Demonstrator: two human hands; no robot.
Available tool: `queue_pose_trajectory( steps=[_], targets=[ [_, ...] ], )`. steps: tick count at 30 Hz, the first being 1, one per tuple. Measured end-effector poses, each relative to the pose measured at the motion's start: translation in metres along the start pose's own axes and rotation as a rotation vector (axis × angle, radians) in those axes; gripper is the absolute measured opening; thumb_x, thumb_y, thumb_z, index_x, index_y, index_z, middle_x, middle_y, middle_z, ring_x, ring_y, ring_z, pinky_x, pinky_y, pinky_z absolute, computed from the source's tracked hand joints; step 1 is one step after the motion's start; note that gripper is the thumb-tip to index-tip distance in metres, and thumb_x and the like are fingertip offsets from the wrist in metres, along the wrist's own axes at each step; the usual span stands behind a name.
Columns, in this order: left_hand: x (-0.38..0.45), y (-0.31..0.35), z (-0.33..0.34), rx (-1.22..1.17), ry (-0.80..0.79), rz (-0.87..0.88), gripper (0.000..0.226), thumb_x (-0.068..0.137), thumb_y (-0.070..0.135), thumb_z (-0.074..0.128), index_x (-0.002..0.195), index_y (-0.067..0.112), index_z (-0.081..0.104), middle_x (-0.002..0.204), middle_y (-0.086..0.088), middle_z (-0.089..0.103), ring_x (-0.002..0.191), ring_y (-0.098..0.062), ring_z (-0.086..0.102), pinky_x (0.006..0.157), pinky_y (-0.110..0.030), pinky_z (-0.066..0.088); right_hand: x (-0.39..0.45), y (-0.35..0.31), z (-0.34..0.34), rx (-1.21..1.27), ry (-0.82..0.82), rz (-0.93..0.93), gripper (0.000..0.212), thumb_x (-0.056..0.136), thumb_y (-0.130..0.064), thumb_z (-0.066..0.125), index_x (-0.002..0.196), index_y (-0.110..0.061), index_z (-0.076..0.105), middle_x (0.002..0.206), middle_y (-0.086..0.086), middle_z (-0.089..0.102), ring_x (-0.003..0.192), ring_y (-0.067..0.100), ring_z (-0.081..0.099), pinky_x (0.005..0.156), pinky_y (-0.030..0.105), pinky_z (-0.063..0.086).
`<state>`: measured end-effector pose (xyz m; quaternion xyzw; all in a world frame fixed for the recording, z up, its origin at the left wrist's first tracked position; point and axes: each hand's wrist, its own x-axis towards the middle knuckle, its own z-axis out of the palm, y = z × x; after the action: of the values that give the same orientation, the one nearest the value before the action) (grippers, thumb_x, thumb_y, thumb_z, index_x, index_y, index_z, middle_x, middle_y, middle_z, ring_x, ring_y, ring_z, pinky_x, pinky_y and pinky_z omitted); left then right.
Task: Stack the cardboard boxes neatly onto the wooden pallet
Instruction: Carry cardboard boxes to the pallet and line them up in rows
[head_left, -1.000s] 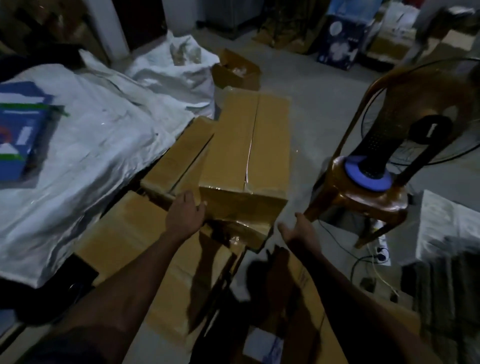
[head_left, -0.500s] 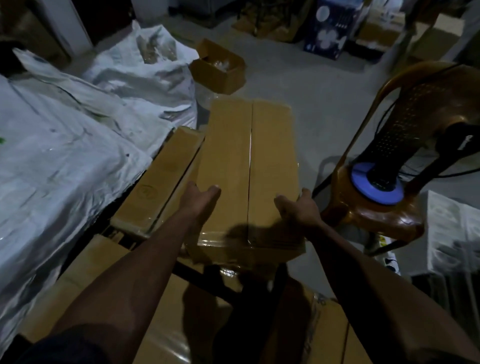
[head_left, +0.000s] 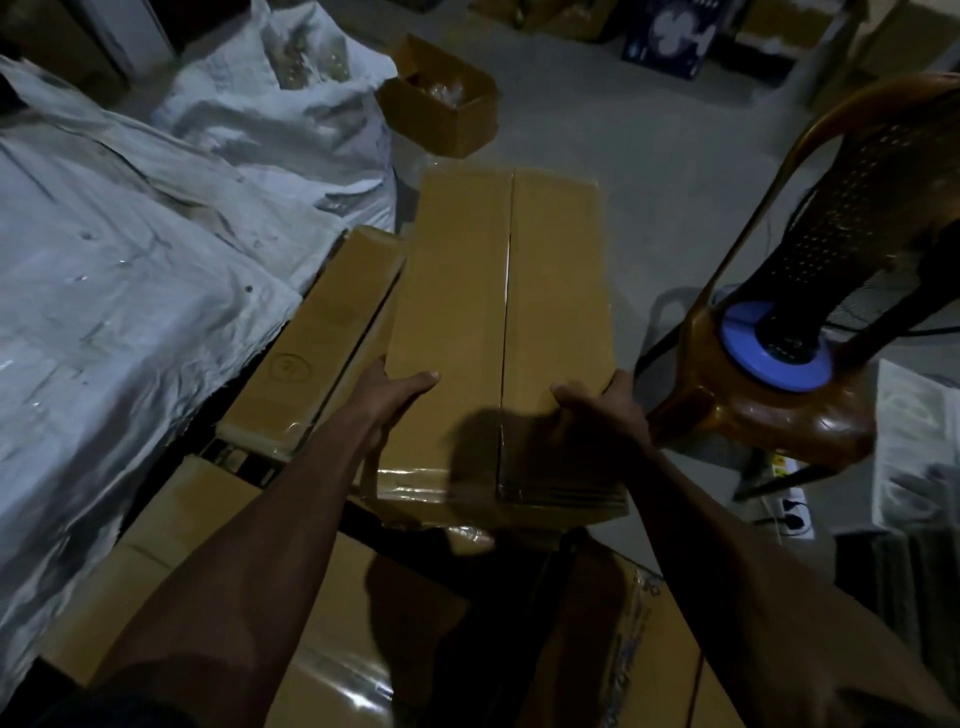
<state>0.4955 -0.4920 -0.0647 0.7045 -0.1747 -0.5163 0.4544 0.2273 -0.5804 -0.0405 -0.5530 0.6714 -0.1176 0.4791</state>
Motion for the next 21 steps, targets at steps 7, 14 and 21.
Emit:
queue_pose_trajectory(
  steps=[7, 14, 21],
  targets=[
    [-0.077, -0.014, -0.021, 0.098, 0.041, 0.009, 0.059, 0.078, 0.024, 0.083, 0.129, 0.015, 0.054, 0.115, -0.004, 0.067, 0.102, -0.02, 0.064, 0.085, -0.034, 0.052, -0.076, 0.034, 0.014, -0.098, -0.01, 0.073, 0.094, 0.076, -0.076, 0.064, 0.145, -0.022, 0.03, 0.121, 0.005, 0.059, 0.105, 0.032, 0.061, 0.087, 0.046, 0.051],
    [-0.156, -0.068, -0.049, 0.152, 0.089, -0.023, 0.063, 0.082, 0.022, 0.079, 0.136, 0.018, 0.048, 0.117, -0.002, 0.062, 0.101, -0.018, 0.061, 0.073, -0.023, 0.049, -0.165, 0.073, 0.042, -0.022, -0.009, 0.104, 0.097, 0.076, -0.068, 0.07, 0.149, -0.025, 0.023, 0.135, 0.003, 0.056, 0.115, 0.03, 0.06, 0.097, 0.046, 0.05],
    [-0.168, -0.108, -0.066, 0.204, 0.095, -0.074, 0.074, 0.08, 0.03, 0.079, 0.143, 0.016, 0.043, 0.124, -0.007, 0.062, 0.109, -0.025, 0.062, 0.092, -0.042, 0.052, -0.183, 0.085, 0.061, -0.052, 0.013, 0.129, 0.09, 0.074, -0.067, 0.072, 0.142, -0.027, 0.027, 0.132, 0.003, 0.056, 0.116, 0.03, 0.059, 0.098, 0.052, 0.049]
  ],
)
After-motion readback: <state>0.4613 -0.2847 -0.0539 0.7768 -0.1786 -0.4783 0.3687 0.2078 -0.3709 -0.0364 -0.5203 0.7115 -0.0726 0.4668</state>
